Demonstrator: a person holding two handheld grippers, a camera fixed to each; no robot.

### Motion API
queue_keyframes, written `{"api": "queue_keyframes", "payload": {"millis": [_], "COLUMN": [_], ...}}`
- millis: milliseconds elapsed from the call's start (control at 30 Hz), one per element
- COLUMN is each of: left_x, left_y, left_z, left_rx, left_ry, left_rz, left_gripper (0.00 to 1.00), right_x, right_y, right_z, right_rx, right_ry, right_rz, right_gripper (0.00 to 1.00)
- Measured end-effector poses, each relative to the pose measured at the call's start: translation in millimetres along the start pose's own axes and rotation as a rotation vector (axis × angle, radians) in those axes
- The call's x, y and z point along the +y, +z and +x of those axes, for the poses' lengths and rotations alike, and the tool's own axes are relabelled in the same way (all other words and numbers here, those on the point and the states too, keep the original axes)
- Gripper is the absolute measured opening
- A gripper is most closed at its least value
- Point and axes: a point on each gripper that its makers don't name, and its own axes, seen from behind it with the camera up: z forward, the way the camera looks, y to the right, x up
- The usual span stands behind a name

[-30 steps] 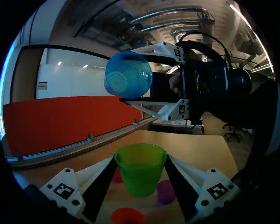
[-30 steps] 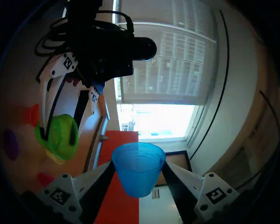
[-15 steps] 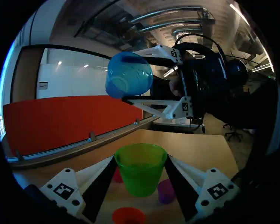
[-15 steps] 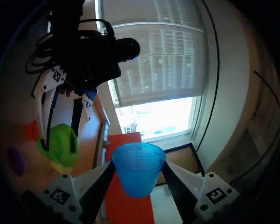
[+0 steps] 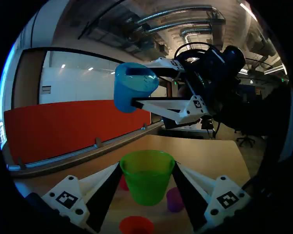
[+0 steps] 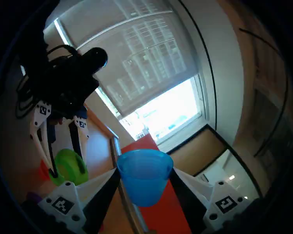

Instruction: Pour water

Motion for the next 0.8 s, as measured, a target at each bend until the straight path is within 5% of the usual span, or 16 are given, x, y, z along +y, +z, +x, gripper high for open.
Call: {"api": "queue_keyframes", "payload": {"millis": [500, 800], "left_x": [-4.1, -7.3], "left_y": [-0.5, -1.9], "left_z": [-1.4, -3.7], "left_rx": [-0.011, -0.030], "left_ry": [-0.002, -0.010], "left_rz": [0.010, 0.017], "left_gripper": [0.88, 0.88], "right_x": [-4.8, -19.3], "right_y": [-5.7, -7.6], "right_z": [-8.6, -9.3], "right_rx": [-0.037, -0.059], "right_ry": [0.505, 0.718], "right_rz": [0.058, 0.123], "right_gripper": [0.90, 0.90]}}
